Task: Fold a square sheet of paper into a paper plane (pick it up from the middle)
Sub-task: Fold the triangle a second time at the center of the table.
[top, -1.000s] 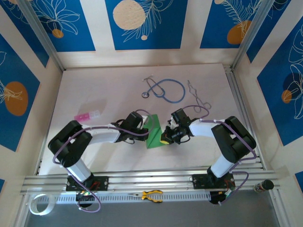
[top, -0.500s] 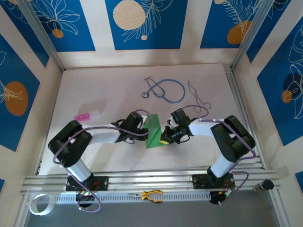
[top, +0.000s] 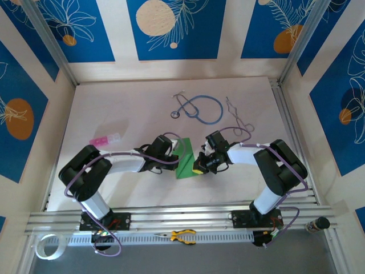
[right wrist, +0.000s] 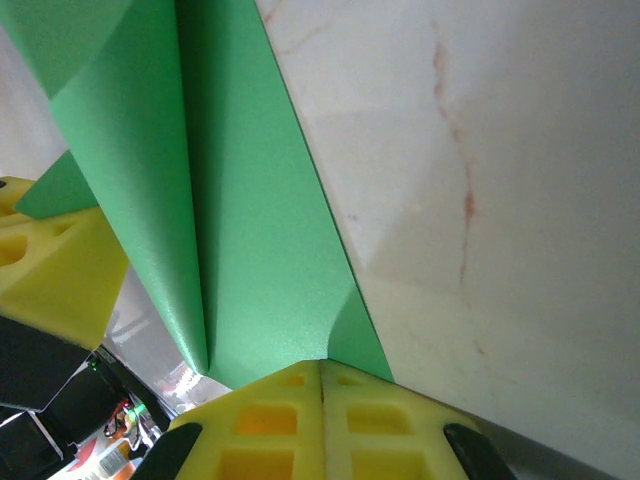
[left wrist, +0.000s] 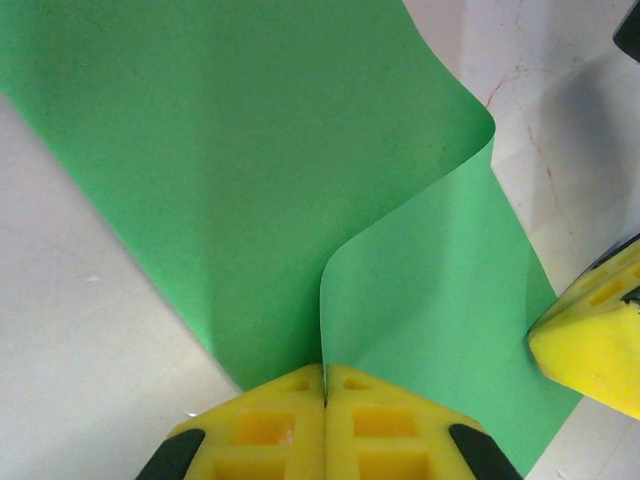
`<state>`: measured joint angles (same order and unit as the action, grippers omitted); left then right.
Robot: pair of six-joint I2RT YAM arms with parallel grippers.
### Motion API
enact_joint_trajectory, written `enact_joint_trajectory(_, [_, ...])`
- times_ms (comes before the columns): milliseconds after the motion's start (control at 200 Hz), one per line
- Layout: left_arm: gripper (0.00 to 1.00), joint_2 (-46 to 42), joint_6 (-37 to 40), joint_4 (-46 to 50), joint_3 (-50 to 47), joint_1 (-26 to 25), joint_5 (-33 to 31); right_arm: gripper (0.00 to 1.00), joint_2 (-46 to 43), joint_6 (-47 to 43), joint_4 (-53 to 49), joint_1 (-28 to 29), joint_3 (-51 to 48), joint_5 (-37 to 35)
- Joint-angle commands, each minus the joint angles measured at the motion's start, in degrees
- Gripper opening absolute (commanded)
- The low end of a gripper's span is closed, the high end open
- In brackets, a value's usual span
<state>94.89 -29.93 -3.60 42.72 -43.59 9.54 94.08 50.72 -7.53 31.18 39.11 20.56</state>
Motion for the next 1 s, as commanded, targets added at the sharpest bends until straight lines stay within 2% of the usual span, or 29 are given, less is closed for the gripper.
enact_joint_trajectory(0, [0.0, -2.1, -0.2, -0.4, -1.1, 0.7, -1.5, 0.05, 2.5, 0.7, -5.1, 0.7, -0.6, -3.0])
enact_joint_trajectory(410, [0.0, -0.2, 0.4, -0.1, 0.0, 0.7, 0.1, 0.05, 2.9, 0.7, -4.8, 0.8, -0.6, -2.8])
enact_joint_trajectory(990, [0.0, 0.9, -1.2, 0.6, -0.6, 0.6, -0.8, 0.05, 2.9, 0.8, -5.1, 0.8, 0.0, -3.0])
